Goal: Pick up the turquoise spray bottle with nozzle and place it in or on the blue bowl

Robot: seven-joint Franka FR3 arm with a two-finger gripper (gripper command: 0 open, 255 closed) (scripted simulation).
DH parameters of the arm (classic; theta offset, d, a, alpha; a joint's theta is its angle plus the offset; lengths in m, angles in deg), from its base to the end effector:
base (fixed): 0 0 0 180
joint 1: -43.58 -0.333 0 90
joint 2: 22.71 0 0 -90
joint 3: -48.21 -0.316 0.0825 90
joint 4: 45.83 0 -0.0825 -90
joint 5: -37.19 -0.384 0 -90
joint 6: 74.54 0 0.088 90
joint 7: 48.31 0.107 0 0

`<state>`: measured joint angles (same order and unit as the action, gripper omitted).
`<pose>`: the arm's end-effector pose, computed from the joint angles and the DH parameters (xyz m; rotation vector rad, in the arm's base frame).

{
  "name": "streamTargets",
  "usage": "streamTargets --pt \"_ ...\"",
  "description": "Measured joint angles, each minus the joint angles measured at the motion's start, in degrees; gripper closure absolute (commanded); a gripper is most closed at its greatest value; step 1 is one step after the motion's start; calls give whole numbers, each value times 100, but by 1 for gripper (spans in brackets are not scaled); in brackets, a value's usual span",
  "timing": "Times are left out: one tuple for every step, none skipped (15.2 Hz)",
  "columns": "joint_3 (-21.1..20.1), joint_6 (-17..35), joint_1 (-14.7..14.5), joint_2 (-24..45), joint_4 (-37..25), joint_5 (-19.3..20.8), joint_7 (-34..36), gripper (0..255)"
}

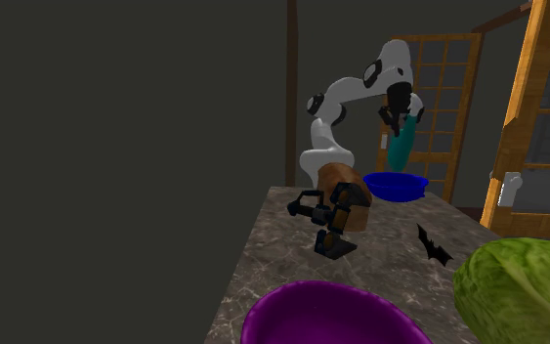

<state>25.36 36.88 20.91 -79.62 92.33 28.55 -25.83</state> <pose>0.1685 0.2619 0.6354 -2.9295 -0.4306 -0.7687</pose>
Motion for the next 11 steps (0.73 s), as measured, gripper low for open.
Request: streamTargets --pt "-19 70 -11 -18 89 -15 8 255" --pt "-23 101 -20 -37 140 -22 8 255" --pt "-27 120 -24 -44 166 -26 10 255" --pt "-31 131 -24 -43 175 -28 12 255" --pt "-33 138 -25 -44 182 -29 12 255" --pt "-34 141 -25 -44 186 -30 13 255" --pt "-35 142 -26 -45 187 -31 14 255" --pt "-35 143 -26 -45 188 -31 14 255" --pt "-35 143 -26 -45 188 -31 14 0" --pt "-35 143 -26 -45 188 -31 14 0" --pt "-35 144 -26 -46 188 -31 14 0"
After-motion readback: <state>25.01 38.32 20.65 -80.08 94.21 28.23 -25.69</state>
